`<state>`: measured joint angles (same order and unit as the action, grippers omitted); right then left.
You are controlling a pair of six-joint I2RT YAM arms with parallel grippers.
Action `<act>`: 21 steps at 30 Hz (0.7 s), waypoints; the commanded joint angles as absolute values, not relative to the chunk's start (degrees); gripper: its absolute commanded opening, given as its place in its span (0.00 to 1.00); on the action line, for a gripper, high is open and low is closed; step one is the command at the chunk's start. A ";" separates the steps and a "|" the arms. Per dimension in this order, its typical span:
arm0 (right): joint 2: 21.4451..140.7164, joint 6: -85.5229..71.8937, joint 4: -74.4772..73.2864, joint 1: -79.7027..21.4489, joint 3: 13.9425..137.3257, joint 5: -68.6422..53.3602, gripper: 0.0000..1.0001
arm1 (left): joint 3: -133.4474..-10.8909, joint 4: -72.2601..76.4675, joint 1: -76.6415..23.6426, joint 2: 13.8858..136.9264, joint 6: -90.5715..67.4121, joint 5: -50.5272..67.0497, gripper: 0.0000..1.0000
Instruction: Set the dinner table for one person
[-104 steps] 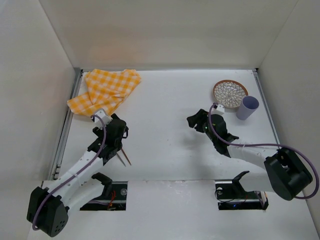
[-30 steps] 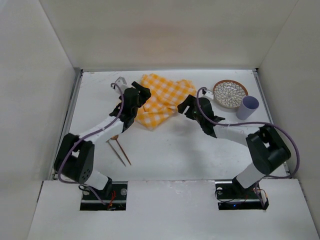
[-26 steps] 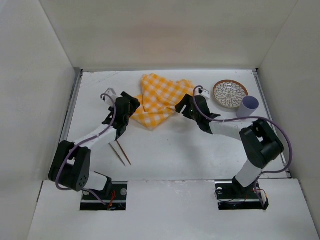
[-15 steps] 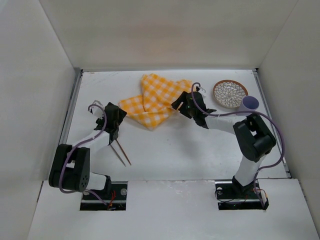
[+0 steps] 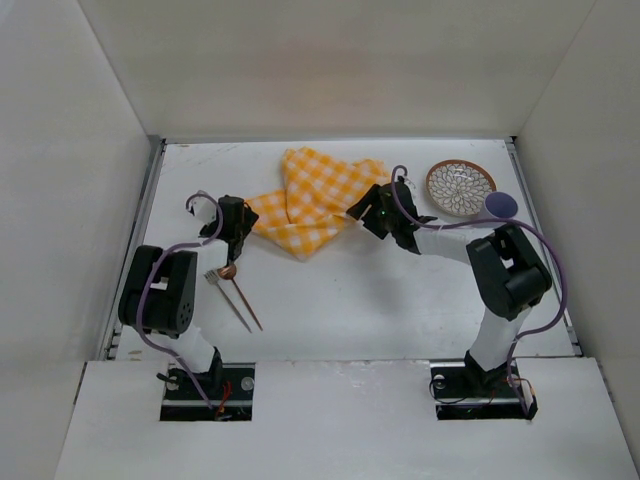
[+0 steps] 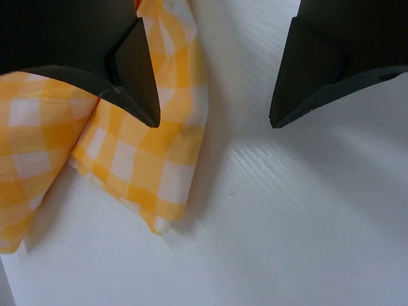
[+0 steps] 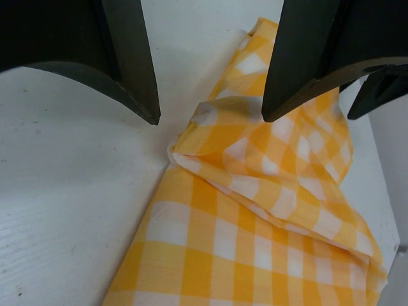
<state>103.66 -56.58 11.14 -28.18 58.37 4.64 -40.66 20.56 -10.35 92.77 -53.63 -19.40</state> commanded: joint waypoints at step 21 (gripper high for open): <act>102.84 -53.80 21.44 -26.76 59.24 1.22 0.10 | -47.90 24.60 -8.92 103.36 -52.73 -17.67 0.63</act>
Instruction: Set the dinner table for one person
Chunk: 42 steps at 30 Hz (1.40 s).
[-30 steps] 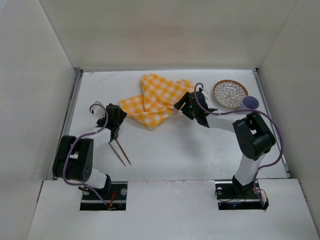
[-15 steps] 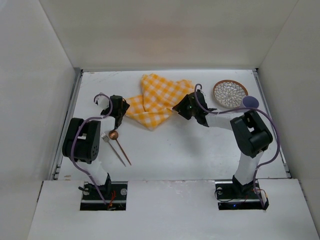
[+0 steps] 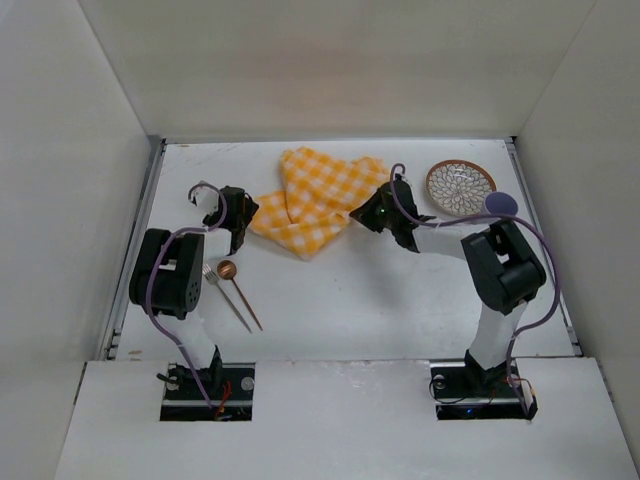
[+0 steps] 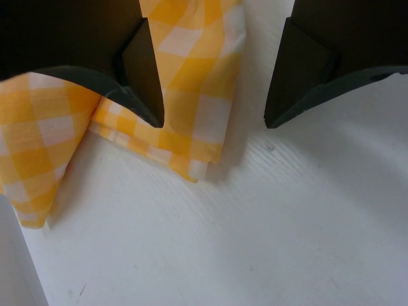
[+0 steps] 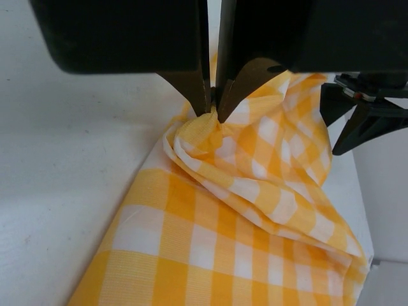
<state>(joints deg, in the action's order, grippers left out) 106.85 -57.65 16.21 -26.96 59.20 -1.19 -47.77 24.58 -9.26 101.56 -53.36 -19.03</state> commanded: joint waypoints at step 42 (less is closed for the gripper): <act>58.62 -31.38 4.66 -33.70 64.41 20.67 0.03 | -49.11 29.09 -15.77 57.03 -44.13 -24.26 0.02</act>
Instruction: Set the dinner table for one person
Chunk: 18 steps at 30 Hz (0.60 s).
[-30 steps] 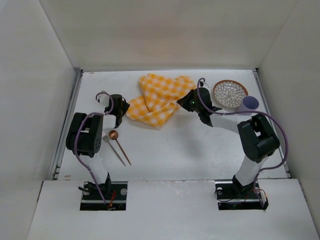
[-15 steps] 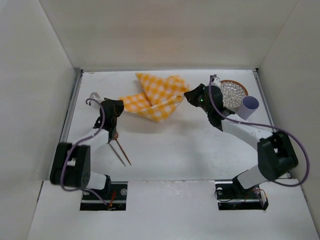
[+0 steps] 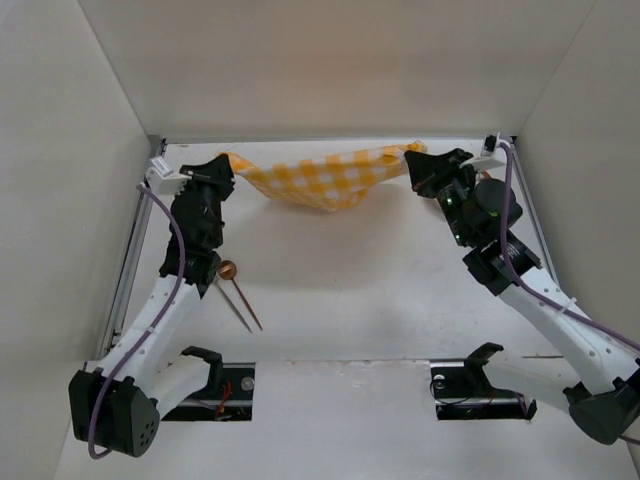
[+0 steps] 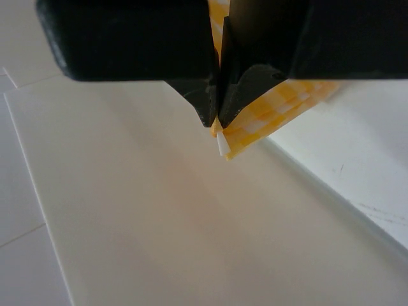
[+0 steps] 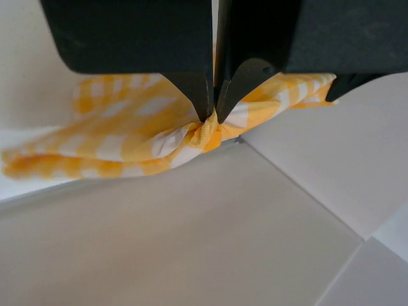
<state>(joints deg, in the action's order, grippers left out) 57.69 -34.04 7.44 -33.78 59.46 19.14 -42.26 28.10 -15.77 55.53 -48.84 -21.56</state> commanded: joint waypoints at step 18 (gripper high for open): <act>99.40 -32.17 -1.50 -16.13 121.63 0.88 0.02 | -109.25 12.12 -8.04 95.37 -41.58 -13.63 0.01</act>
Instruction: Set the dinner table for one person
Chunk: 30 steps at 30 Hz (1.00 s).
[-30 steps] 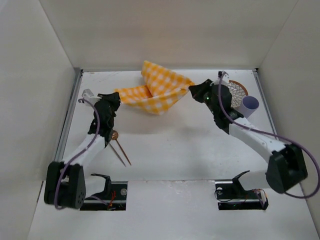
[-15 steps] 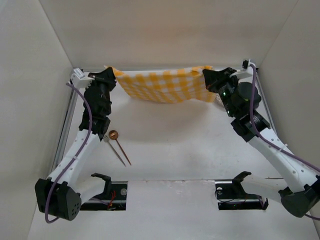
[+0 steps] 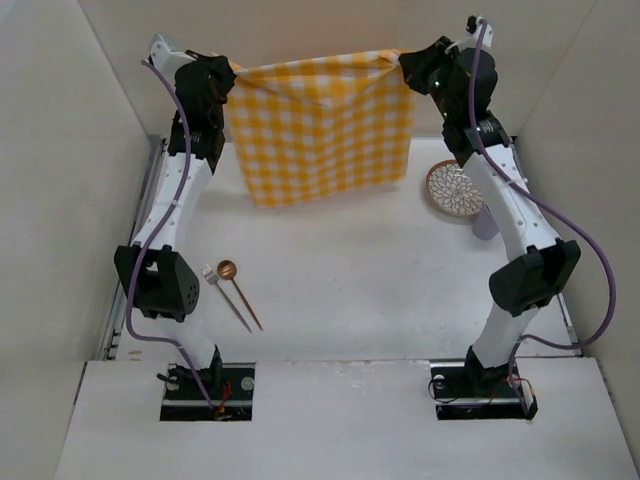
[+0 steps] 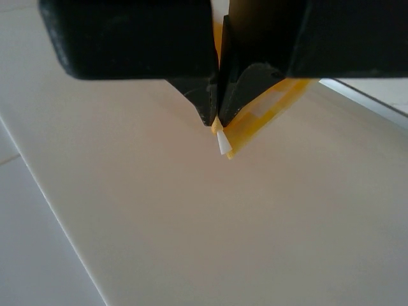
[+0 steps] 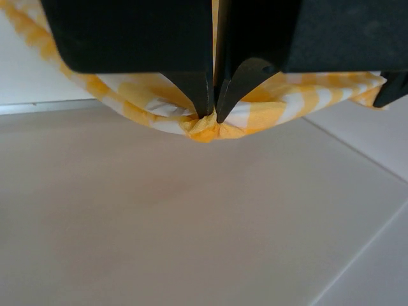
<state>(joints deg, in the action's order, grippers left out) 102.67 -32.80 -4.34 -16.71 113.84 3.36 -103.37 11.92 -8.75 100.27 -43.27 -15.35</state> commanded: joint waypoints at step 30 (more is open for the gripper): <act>81.48 -49.66 29.18 -19.20 25.68 0.70 0.04 | -9.32 43.86 -19.21 69.60 -47.11 -23.91 0.05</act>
<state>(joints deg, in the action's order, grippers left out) 83.70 -47.66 24.99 -19.05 28.12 -0.67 -10.48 42.24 -19.66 69.84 -46.30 -21.54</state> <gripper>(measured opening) 0.053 0.047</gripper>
